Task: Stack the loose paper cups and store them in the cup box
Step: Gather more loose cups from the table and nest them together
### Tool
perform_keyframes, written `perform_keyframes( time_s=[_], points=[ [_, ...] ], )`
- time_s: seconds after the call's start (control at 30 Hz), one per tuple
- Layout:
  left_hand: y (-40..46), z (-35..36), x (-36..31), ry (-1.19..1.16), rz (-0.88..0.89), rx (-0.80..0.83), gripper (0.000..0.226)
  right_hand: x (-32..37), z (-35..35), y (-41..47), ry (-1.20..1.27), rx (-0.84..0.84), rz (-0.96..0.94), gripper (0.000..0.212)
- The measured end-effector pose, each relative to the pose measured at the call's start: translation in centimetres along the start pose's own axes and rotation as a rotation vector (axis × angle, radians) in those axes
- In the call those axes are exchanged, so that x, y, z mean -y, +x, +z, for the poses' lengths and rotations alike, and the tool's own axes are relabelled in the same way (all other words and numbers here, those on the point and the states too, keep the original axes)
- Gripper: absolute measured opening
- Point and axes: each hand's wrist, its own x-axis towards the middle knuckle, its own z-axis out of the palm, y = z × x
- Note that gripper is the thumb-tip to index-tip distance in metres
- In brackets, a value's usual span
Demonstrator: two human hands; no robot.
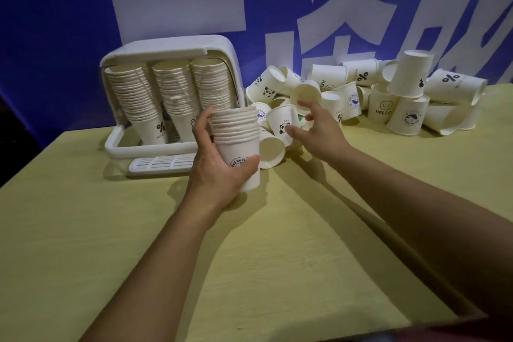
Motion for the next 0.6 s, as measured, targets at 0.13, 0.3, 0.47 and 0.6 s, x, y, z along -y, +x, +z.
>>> perform_keyframes(
  time_s=[0.13,0.3,0.47,0.6],
  points=[
    [0.1,-0.2,0.3,-0.012,-0.019,0.001,0.099,-0.1,1.8,1.0,0.018,0.015,0.033,0.077],
    [0.2,-0.2,0.7,0.039,0.033,0.064,0.099,0.4,0.8,0.1,0.088,0.001,0.053,0.081],
    [-0.3,-0.3,0.4,0.156,0.054,0.376,0.1,1.3,-2.2,-2.7,0.46,-0.184,0.07,0.075],
    [-0.7,-0.1,-0.2,0.213,0.049,0.455,0.104,2.2,-2.7,-4.7,0.73,-0.109,0.037,0.07]
  ],
)
